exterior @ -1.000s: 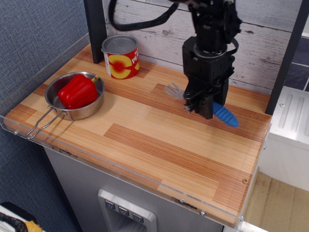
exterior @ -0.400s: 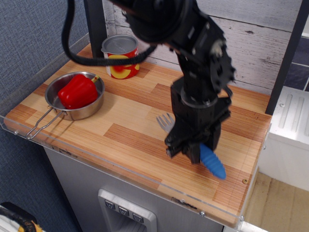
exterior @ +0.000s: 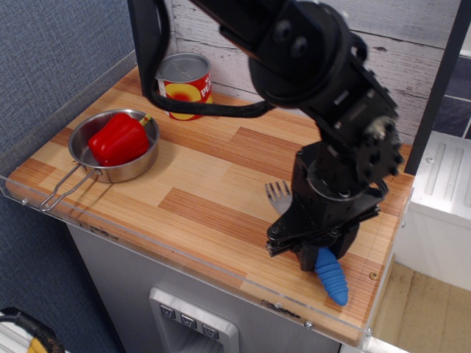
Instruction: Put blue fork with handle towards front right counter corner
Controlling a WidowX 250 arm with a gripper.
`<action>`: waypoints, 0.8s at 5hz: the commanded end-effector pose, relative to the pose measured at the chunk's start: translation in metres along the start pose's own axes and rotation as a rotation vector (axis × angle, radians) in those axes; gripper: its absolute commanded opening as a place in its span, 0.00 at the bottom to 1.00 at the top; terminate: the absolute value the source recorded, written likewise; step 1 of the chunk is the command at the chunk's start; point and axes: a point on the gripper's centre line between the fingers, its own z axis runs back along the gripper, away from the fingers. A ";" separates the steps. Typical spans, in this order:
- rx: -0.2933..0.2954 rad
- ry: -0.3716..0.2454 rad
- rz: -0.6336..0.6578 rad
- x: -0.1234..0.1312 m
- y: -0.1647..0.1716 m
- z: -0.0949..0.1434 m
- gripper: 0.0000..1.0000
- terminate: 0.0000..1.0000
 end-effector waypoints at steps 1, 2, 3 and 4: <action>-0.037 0.017 -0.047 -0.001 0.003 0.000 0.00 0.00; -0.048 0.038 -0.041 -0.004 0.009 0.000 0.00 0.00; -0.070 0.089 -0.031 -0.009 0.016 0.000 0.00 0.00; -0.081 0.137 -0.017 -0.011 0.019 0.001 0.00 0.00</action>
